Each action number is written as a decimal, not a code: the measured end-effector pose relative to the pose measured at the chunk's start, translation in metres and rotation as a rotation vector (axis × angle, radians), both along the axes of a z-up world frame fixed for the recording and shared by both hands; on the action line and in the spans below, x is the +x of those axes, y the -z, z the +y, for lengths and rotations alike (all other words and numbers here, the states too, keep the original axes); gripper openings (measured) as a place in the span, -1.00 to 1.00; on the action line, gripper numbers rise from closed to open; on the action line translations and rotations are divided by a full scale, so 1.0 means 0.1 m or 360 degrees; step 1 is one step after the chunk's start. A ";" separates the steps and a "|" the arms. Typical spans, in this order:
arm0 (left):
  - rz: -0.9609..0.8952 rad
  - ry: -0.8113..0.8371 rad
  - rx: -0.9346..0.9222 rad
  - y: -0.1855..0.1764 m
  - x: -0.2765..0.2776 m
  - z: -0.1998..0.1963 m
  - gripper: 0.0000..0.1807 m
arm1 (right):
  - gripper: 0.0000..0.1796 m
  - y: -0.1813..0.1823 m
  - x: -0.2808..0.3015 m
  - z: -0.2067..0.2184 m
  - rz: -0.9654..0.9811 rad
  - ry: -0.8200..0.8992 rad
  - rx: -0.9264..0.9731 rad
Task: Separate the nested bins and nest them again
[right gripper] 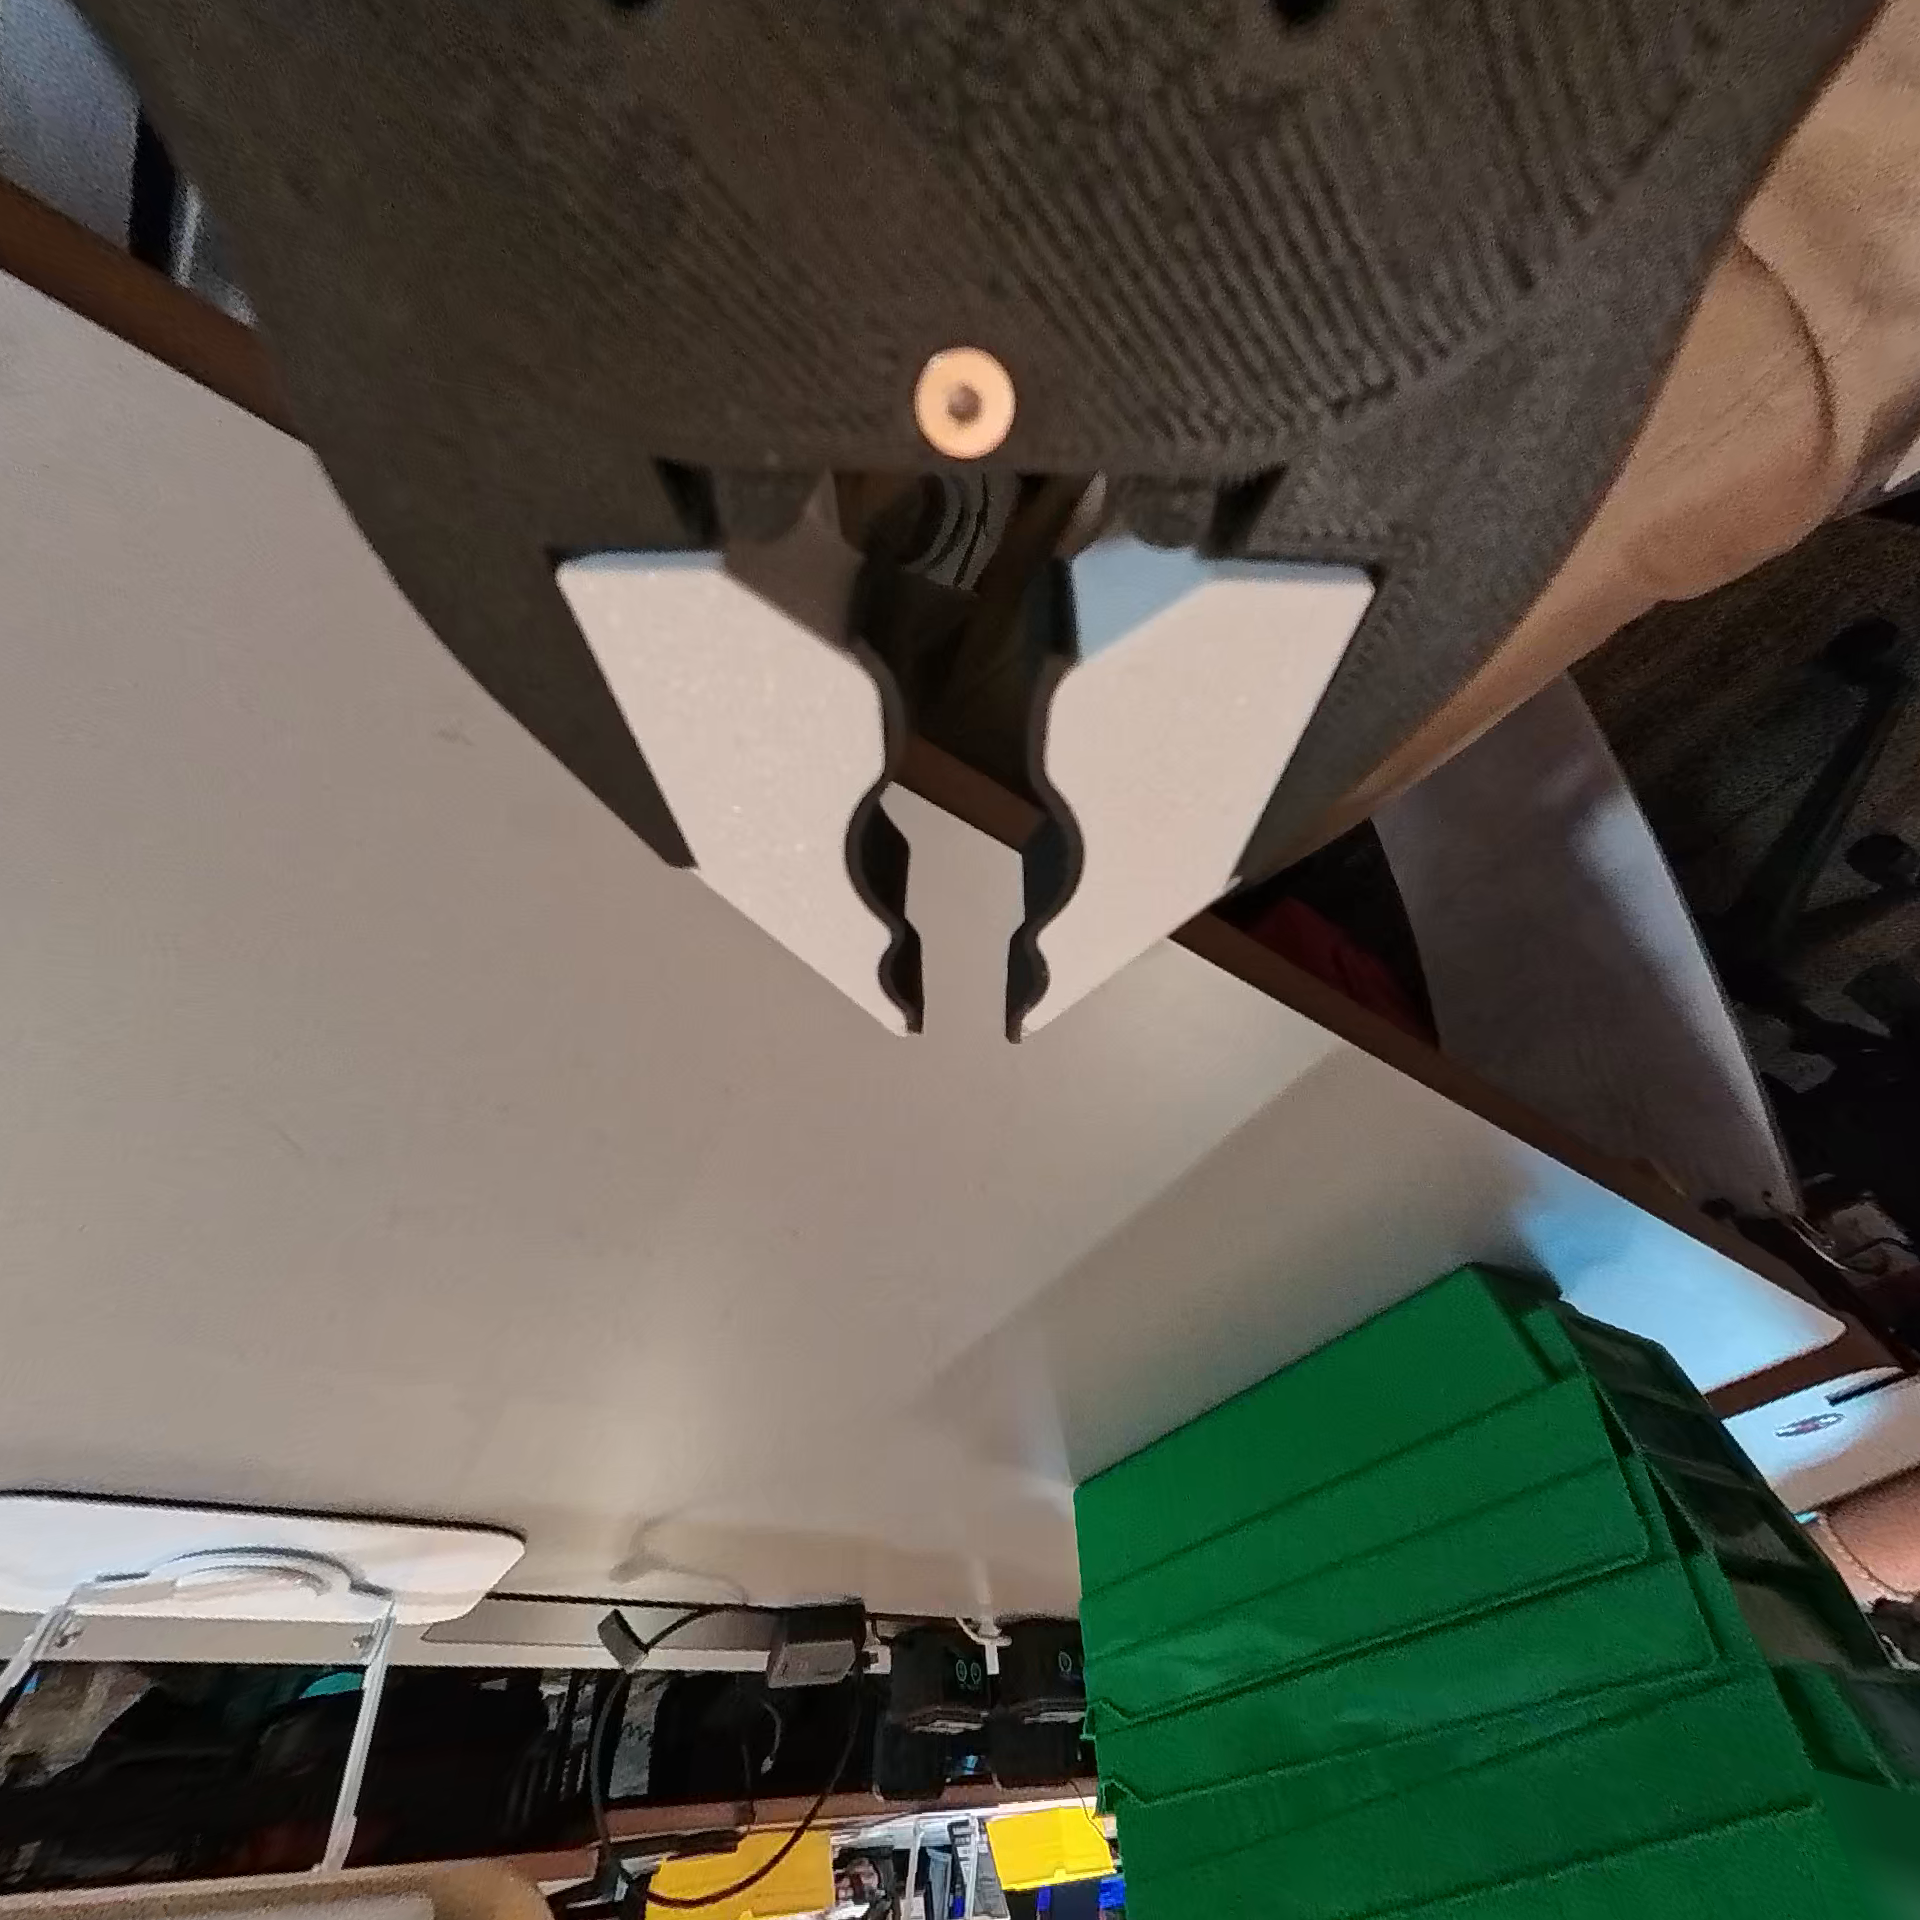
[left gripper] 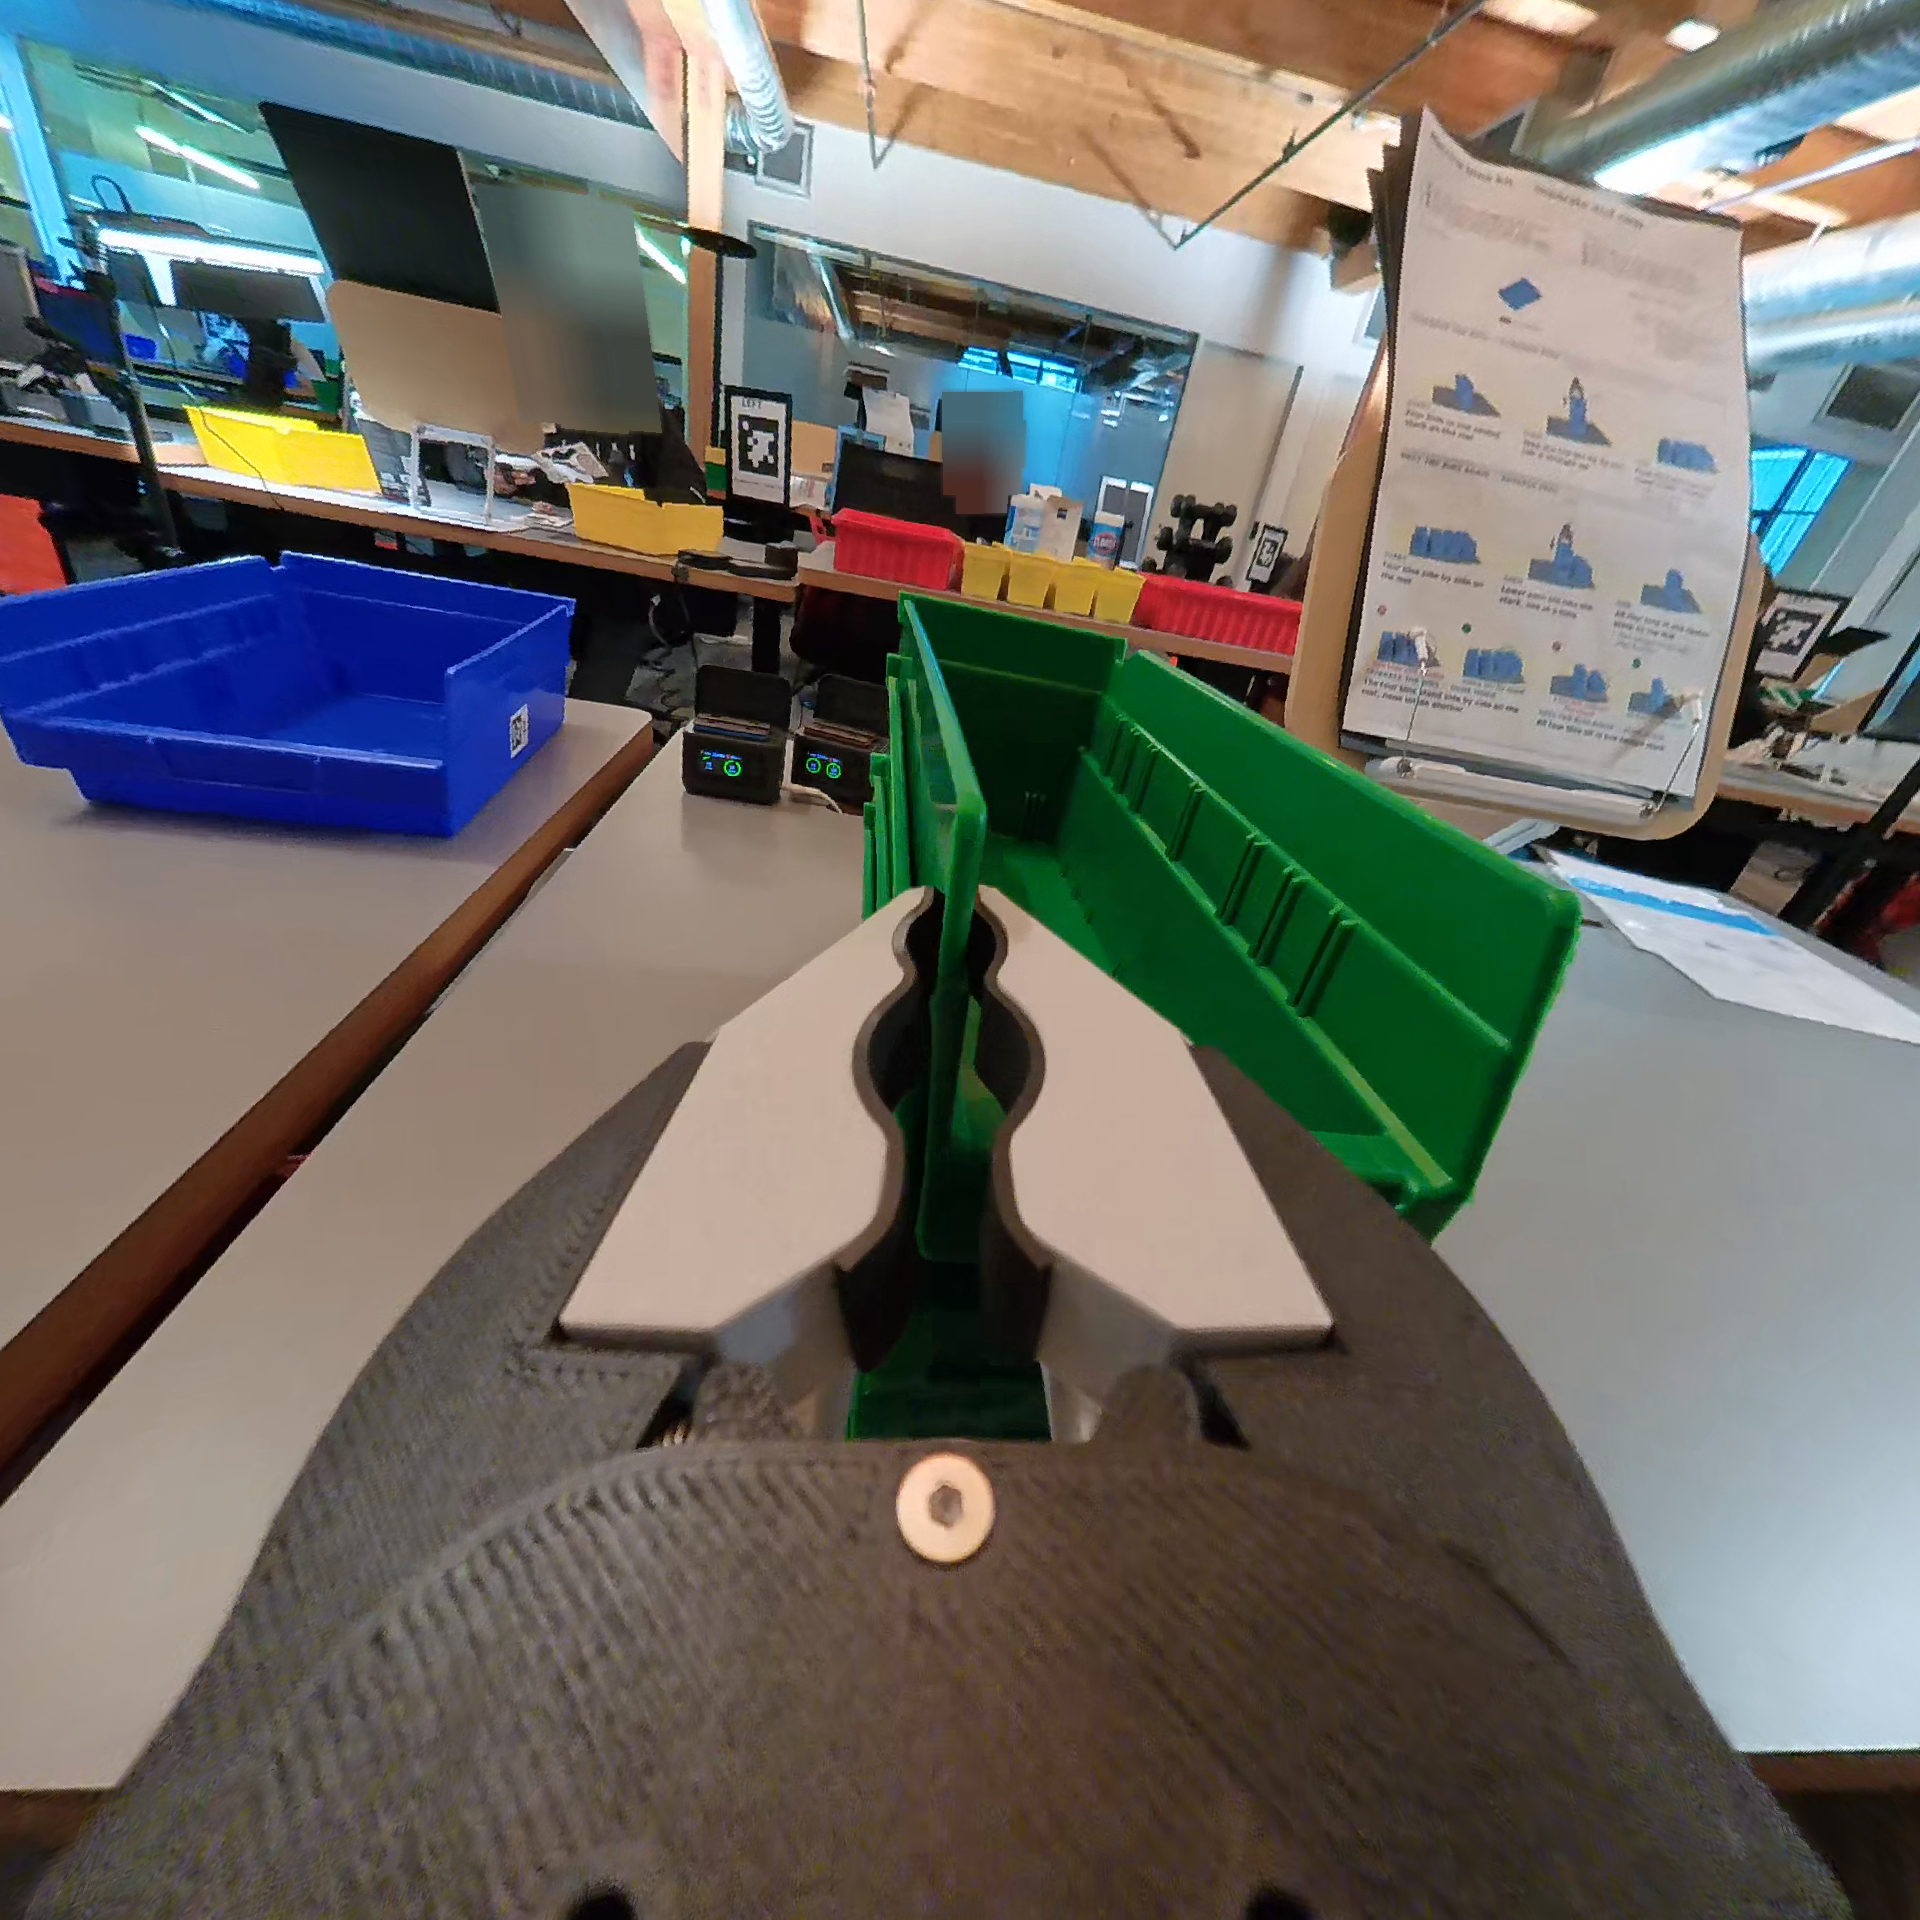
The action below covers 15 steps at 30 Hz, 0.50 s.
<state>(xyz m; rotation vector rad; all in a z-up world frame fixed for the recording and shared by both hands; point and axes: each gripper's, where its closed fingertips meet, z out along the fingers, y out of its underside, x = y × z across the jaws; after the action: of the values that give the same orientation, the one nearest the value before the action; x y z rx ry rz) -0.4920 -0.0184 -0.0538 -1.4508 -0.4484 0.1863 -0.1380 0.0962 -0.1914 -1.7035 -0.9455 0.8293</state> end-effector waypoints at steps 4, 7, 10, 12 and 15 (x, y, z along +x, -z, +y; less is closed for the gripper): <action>-0.0060 0.0012 0.0101 -0.06 0.01 -0.02 -1.00 | -0.84 -0.02 0.00 -0.01 0.0008 -0.0010 0.0001; -0.0023 -0.0003 0.0094 -0.10 0.02 -0.03 -1.00 | -0.84 -0.04 0.00 -0.02 0.0014 -0.0015 0.0000; -0.0002 -0.0013 0.0092 -0.11 0.04 -0.03 -1.00 | -0.83 -0.04 -0.01 -0.02 0.0016 -0.0023 -0.0001; -0.0003 -0.0011 0.0070 -0.09 0.02 -0.03 -1.00 | -0.83 -0.04 -0.02 -0.03 0.0015 -0.0027 -0.0002; -0.0014 0.0000 0.0052 -0.08 0.03 -0.04 -1.00 | -0.83 -0.02 -0.04 -0.04 0.0005 -0.0035 0.0001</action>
<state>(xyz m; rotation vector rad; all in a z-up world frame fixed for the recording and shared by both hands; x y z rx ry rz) -0.4890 -0.0221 -0.0453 -1.4202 -0.4569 0.1721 -0.1418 0.0926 -0.1890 -1.6931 -0.9638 0.8460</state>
